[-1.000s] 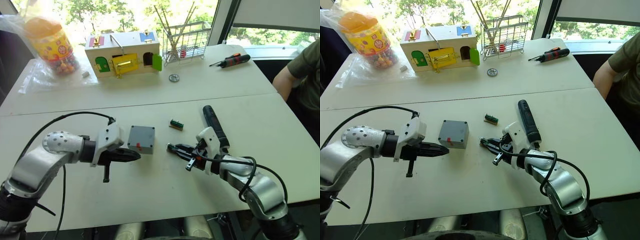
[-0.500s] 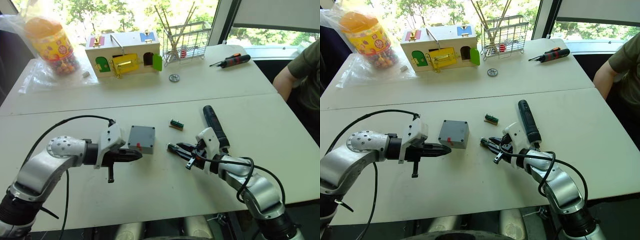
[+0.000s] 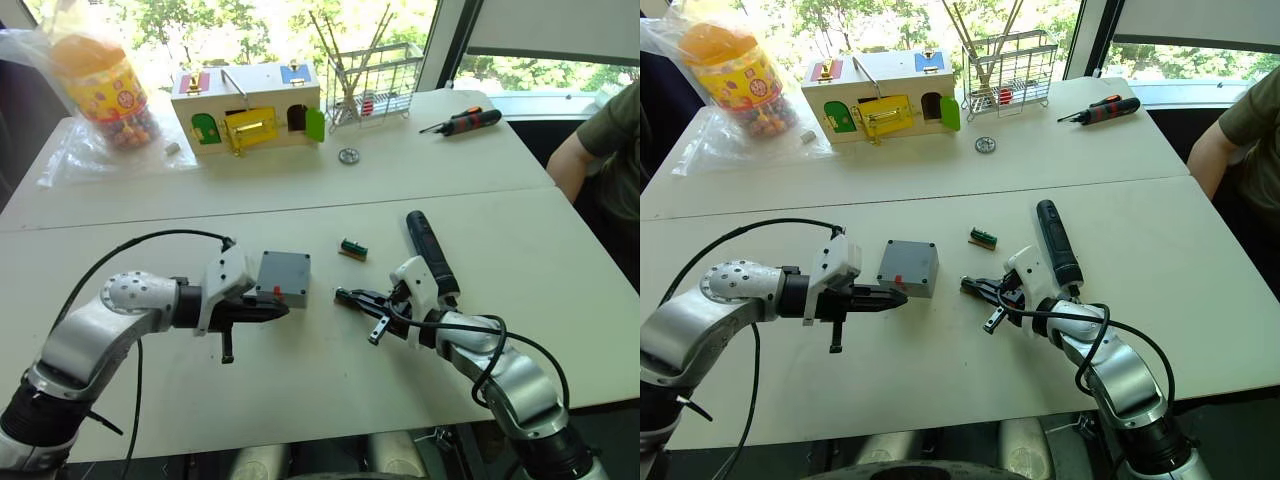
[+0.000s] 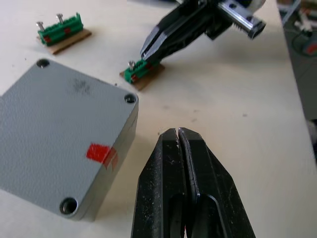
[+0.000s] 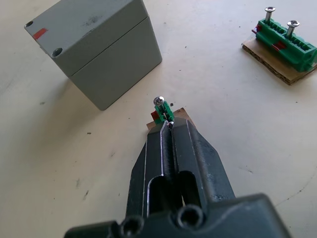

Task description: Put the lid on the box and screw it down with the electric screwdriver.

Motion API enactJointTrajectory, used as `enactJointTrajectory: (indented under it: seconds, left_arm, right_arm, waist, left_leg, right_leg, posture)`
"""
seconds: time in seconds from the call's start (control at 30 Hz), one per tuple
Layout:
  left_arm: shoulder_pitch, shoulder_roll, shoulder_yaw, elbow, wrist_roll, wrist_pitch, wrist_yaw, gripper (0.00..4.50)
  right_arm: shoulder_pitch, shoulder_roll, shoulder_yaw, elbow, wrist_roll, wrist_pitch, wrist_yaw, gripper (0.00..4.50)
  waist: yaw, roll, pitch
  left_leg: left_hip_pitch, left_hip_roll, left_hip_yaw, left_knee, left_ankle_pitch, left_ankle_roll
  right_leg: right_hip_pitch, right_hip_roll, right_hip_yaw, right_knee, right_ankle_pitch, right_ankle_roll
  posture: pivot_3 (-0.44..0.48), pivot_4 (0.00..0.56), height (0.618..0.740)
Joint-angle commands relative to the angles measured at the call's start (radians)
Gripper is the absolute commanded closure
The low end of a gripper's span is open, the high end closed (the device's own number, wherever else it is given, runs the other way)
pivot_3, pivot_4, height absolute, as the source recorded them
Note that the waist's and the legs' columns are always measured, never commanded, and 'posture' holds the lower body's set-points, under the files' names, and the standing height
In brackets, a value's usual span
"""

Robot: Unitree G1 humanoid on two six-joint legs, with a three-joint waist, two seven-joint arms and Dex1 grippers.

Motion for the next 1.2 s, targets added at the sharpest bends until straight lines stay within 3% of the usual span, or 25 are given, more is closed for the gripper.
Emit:
enactJointTrajectory:
  seconds: [0.03,0.23,0.4,0.67,0.97,1.2]
  left_arm:
    - [-0.040,-0.003,0.078,0.008,-0.066,0.037,0.014,4.50]
    - [-0.131,-0.015,0.174,0.157,-0.095,0.048,0.052,4.50]
    - [-0.101,-0.022,0.201,0.169,-0.102,0.051,0.072,4.50]
    - [-0.005,-0.045,0.249,0.107,-0.135,0.079,0.142,4.50]
    - [0.050,-0.088,0.231,0.034,-0.154,0.100,0.206,4.50]
    - [0.051,-0.070,0.208,0.040,-0.135,0.093,0.190,4.50]
  right_arm:
    - [-0.028,-0.002,-0.045,-0.070,0.031,0.021,-0.001,4.47]
    - [-0.103,0.013,-0.131,-0.192,0.133,0.176,-0.031,4.47]
    - [-0.221,0.075,-0.129,-0.201,0.215,0.269,-0.057,4.47]
    - [-0.357,0.169,0.012,0.007,0.149,0.166,-0.047,4.47]
    - [-0.366,0.202,0.059,0.096,0.109,0.090,-0.038,4.47]
    - [-0.363,0.194,0.063,0.130,0.087,0.067,-0.029,4.47]
  waist:
    - [0.000,0.000,0.000]
    - [0.000,0.000,0.000]
    - [-0.004,0.000,0.000]
    - [-0.002,0.000,0.000]
    - [-0.003,0.000,0.000]
    - [-0.004,0.000,0.000]
  left_leg:
    - [0.000,0.000,0.000,0.000,0.000,0.000]
    - [0.000,0.000,0.000,0.000,0.000,0.000]
    - [0.000,0.000,0.000,0.000,0.000,0.000]
    - [0.000,0.000,0.000,0.000,0.000,0.000]
    - [0.000,0.000,0.000,0.000,0.000,-0.001]
    - [0.000,0.000,0.000,0.000,0.000,-0.001]
  right_leg:
    - [0.000,0.000,0.000,0.000,0.000,0.000]
    - [0.000,0.000,-0.001,0.000,0.000,0.000]
    - [-0.001,0.000,-0.001,0.000,0.000,0.000]
    - [-0.001,0.000,0.000,0.001,0.000,0.000]
    - [-0.002,0.000,0.000,0.001,0.000,0.000]
    - [-0.002,0.000,0.000,0.001,0.000,0.000]
  posture:
    - [0.000,0.150,0.740]
    - [0.000,0.150,0.740]
    - [0.000,0.150,0.740]
    - [0.000,0.150,0.740]
    - [0.000,0.150,0.740]
    - [0.000,0.150,0.740]
